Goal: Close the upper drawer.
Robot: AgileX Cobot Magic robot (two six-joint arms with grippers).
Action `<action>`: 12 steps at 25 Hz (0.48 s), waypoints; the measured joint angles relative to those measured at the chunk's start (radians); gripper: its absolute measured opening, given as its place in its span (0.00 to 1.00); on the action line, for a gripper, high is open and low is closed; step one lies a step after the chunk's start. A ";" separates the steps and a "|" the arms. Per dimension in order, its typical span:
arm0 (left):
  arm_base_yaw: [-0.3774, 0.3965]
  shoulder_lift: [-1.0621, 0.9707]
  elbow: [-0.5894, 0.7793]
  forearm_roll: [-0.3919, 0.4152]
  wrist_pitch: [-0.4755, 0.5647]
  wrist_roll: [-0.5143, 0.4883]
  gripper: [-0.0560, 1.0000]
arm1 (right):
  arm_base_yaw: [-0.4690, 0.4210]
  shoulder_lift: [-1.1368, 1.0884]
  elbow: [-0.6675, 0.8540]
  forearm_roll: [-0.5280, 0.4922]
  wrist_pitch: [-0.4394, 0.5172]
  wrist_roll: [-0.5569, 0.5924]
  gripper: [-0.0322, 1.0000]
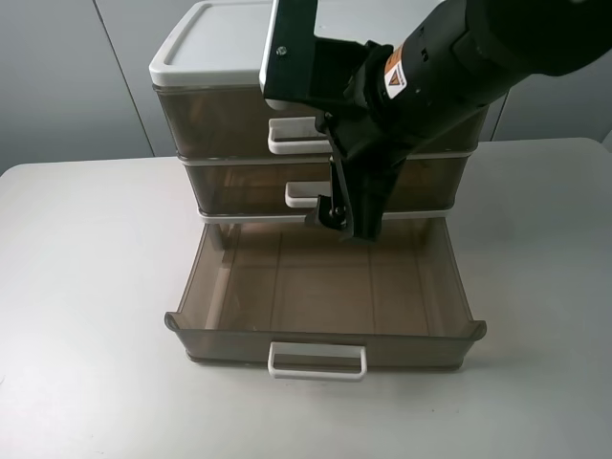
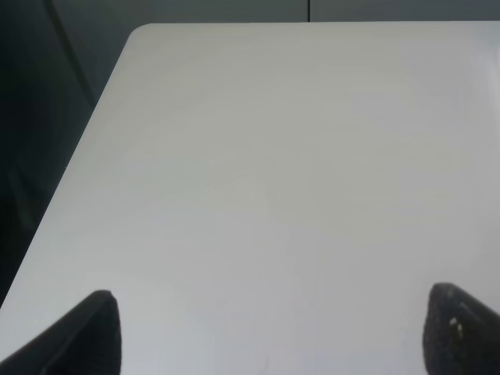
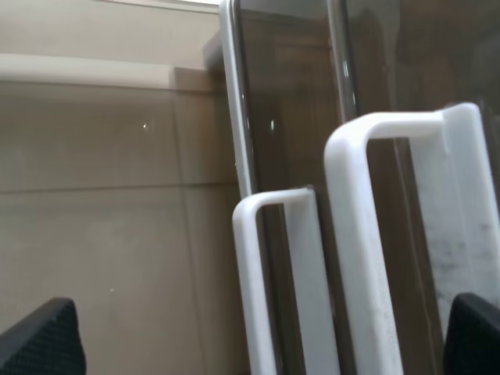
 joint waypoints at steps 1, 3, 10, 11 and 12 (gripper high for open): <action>0.000 0.000 0.000 0.000 0.000 0.000 0.75 | -0.002 0.002 0.000 0.000 -0.005 -0.002 0.71; 0.000 0.000 0.000 0.000 0.000 0.000 0.75 | -0.006 0.009 0.000 0.000 -0.012 -0.010 0.71; 0.000 0.000 0.000 0.000 0.000 0.000 0.75 | -0.012 0.041 0.000 -0.002 -0.051 -0.014 0.71; 0.000 0.000 0.000 0.000 0.000 0.000 0.75 | -0.012 0.041 0.000 -0.002 -0.051 -0.014 0.71; 0.000 0.000 0.000 0.000 0.000 0.000 0.75 | -0.012 0.041 0.000 0.000 -0.048 -0.014 0.71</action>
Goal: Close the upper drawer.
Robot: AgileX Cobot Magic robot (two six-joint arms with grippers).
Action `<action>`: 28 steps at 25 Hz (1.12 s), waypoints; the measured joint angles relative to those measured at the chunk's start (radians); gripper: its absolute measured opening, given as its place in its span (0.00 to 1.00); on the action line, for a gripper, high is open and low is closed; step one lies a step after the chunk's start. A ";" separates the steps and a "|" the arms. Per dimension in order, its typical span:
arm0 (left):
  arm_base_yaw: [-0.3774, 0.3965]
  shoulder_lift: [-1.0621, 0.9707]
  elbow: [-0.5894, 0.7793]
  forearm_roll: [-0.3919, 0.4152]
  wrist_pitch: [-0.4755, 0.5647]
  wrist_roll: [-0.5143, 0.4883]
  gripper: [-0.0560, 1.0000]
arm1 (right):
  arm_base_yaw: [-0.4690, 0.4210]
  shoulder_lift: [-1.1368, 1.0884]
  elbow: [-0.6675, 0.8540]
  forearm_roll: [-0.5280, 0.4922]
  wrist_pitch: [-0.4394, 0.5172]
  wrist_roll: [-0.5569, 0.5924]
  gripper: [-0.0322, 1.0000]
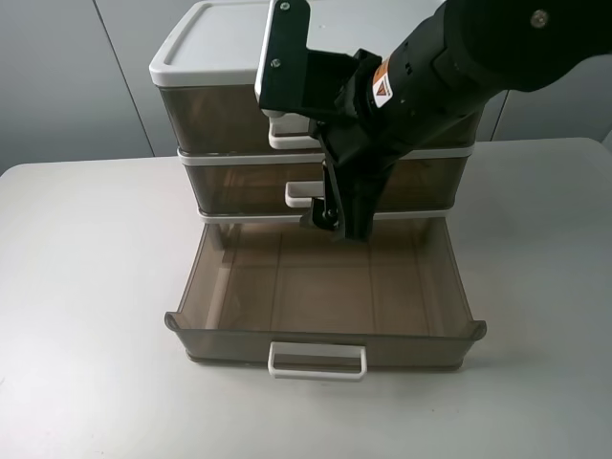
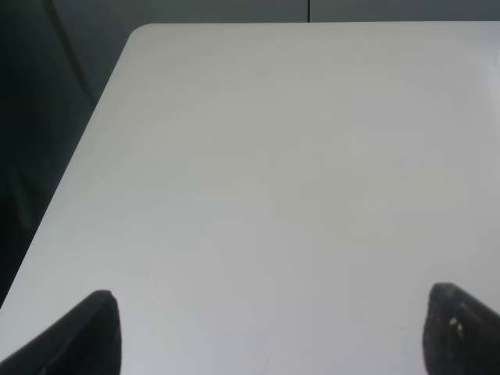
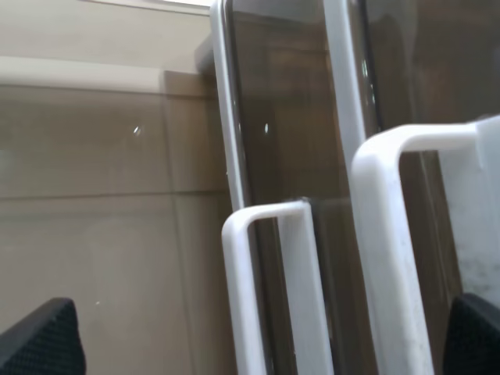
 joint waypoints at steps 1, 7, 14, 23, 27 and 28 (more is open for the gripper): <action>0.000 0.000 0.000 0.000 0.000 0.000 0.75 | 0.000 0.000 0.000 0.007 0.004 -0.003 0.71; 0.000 0.000 0.000 0.000 0.000 0.000 0.75 | -0.002 -0.058 0.000 0.078 0.030 -0.008 0.71; 0.000 0.000 0.000 0.000 0.000 0.000 0.75 | -0.002 -0.259 0.000 0.138 0.221 0.042 0.71; 0.000 0.000 0.000 0.000 0.000 0.000 0.75 | -0.002 -0.650 0.112 0.149 0.485 0.275 0.71; 0.000 0.000 0.000 0.000 0.000 0.000 0.75 | -0.002 -0.883 0.229 0.149 0.560 0.379 0.71; 0.000 0.000 0.000 0.000 0.000 0.000 0.75 | -0.002 -0.944 0.253 0.149 0.584 0.411 0.71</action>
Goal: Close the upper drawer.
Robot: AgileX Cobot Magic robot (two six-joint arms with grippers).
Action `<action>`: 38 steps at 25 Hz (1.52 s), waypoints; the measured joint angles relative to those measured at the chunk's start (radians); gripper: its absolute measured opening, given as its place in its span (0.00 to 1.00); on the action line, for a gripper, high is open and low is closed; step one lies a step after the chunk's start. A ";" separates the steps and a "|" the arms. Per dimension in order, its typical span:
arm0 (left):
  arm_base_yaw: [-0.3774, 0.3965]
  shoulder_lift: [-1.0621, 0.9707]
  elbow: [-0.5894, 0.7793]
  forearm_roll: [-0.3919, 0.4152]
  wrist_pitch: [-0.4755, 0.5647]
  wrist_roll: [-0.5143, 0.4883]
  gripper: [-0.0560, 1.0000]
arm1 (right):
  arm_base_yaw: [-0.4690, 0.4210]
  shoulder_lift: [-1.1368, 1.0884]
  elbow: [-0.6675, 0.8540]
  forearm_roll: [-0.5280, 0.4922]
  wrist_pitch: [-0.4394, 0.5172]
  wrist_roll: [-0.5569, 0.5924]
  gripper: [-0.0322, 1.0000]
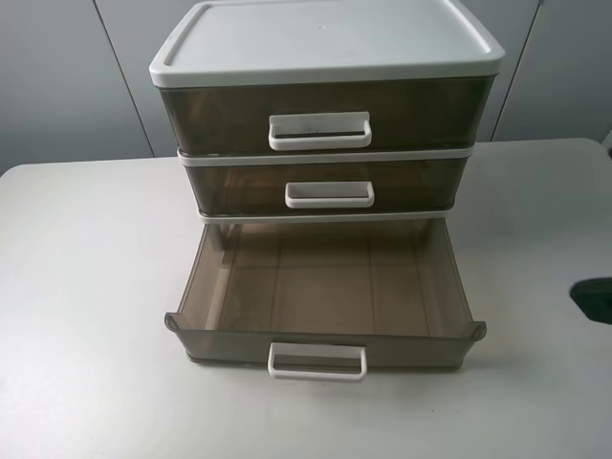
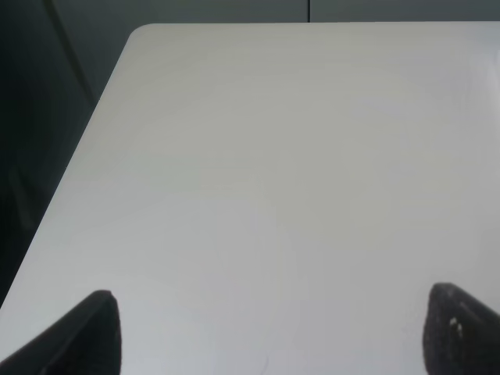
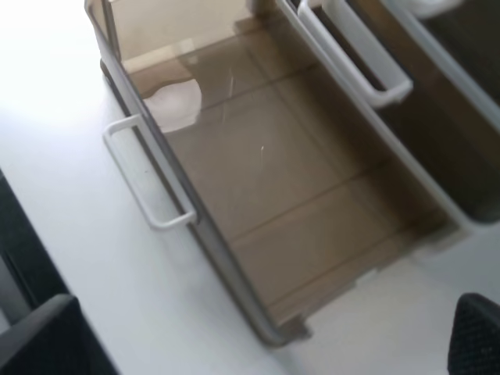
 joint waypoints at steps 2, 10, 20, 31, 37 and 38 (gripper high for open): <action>0.000 0.000 0.000 0.000 0.000 0.000 0.75 | 0.000 -0.112 0.039 -0.003 0.033 0.058 0.71; 0.000 0.000 0.000 0.000 0.000 0.000 0.75 | 0.000 -0.492 0.173 -0.026 0.051 0.233 0.71; 0.000 0.000 0.000 0.000 0.000 0.000 0.75 | -0.005 -0.589 0.277 -0.026 0.002 0.248 0.71; 0.000 0.000 0.000 0.000 0.000 0.000 0.75 | -0.499 -0.589 0.277 -0.026 -0.003 0.248 0.71; 0.000 0.000 0.000 0.000 0.000 0.000 0.75 | -0.738 -0.589 0.277 -0.026 -0.003 0.248 0.71; 0.000 0.000 0.000 0.000 0.000 0.000 0.75 | -0.753 -0.589 0.277 -0.026 -0.003 0.248 0.71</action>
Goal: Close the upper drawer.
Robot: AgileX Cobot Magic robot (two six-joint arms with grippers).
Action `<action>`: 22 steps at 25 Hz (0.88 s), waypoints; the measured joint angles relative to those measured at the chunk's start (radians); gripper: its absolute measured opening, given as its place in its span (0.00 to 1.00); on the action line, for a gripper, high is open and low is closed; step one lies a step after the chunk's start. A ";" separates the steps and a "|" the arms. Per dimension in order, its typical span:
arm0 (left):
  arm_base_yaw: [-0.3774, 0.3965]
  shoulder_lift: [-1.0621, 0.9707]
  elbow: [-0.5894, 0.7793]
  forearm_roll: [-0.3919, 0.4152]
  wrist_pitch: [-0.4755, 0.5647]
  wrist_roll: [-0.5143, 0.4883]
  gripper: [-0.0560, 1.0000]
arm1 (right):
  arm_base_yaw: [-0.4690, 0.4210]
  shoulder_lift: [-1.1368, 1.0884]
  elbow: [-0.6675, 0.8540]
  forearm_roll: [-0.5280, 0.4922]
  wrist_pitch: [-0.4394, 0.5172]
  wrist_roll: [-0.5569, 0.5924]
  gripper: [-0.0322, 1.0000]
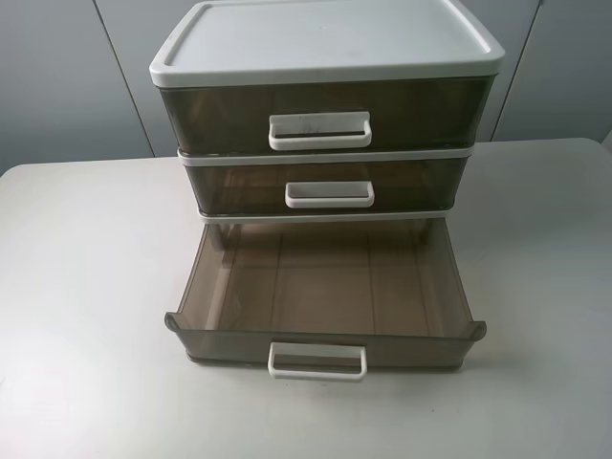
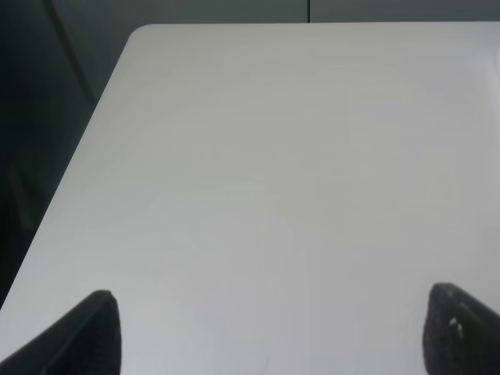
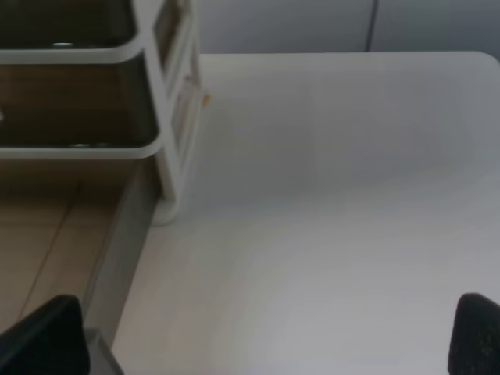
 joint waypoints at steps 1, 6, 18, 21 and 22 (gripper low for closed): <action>0.000 0.000 0.000 0.000 0.000 0.000 0.75 | -0.007 0.000 0.000 0.000 0.000 0.000 0.71; 0.000 0.000 0.000 0.000 0.000 0.000 0.75 | -0.011 0.000 0.000 0.000 0.000 0.000 0.71; 0.000 0.000 0.000 0.000 0.000 0.000 0.75 | -0.011 0.000 0.000 0.000 0.000 -0.004 0.71; 0.000 0.000 0.000 0.000 0.000 0.000 0.75 | -0.011 0.000 0.000 0.000 0.000 -0.005 0.71; 0.000 0.000 0.000 0.000 0.000 0.000 0.75 | -0.011 0.000 0.000 0.000 0.000 -0.005 0.71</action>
